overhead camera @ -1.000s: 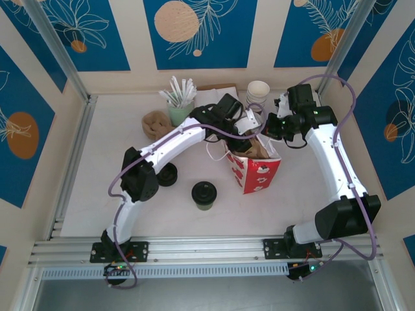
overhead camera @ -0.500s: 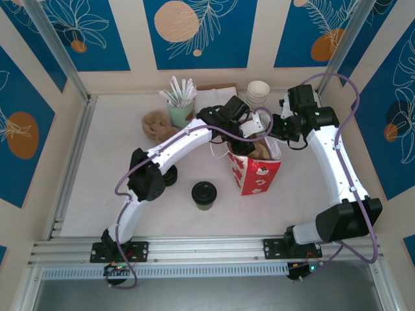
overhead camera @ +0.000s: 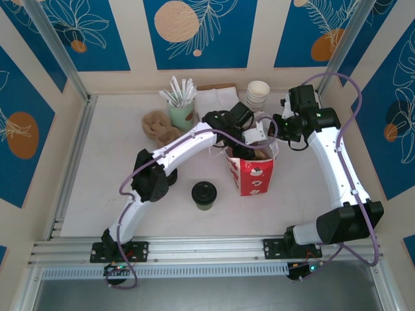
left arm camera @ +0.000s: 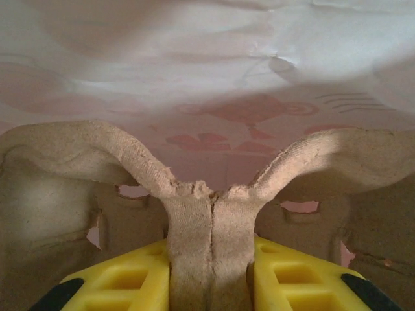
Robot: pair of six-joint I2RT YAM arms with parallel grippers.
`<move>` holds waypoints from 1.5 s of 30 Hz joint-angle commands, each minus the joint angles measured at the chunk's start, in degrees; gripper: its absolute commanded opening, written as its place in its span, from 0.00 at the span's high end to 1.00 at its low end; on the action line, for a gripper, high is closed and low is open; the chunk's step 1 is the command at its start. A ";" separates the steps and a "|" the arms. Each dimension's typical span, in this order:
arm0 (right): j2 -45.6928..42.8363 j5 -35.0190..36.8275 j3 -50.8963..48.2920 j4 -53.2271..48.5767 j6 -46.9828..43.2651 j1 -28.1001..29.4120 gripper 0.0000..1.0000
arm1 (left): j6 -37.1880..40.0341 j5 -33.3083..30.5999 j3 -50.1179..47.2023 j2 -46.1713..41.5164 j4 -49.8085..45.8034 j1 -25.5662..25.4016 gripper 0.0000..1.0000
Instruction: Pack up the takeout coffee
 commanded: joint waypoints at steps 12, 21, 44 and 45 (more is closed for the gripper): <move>-1.17 -0.99 0.02 -0.20 -0.37 -0.01 1.00 | 4.43 3.72 0.44 4.03 -1.50 -1.10 0.68; -1.03 -0.95 0.58 -0.22 -0.82 -0.01 1.00 | 6.39 3.17 0.40 4.66 -1.77 -1.10 0.62; -1.26 -2.66 -0.60 0.00 1.23 -0.16 1.00 | 2.97 3.01 4.53 -3.40 -3.51 -1.14 0.17; -1.28 -2.74 -0.61 -0.02 1.40 -0.10 1.00 | 2.60 3.08 4.62 -4.02 -3.44 -1.11 0.17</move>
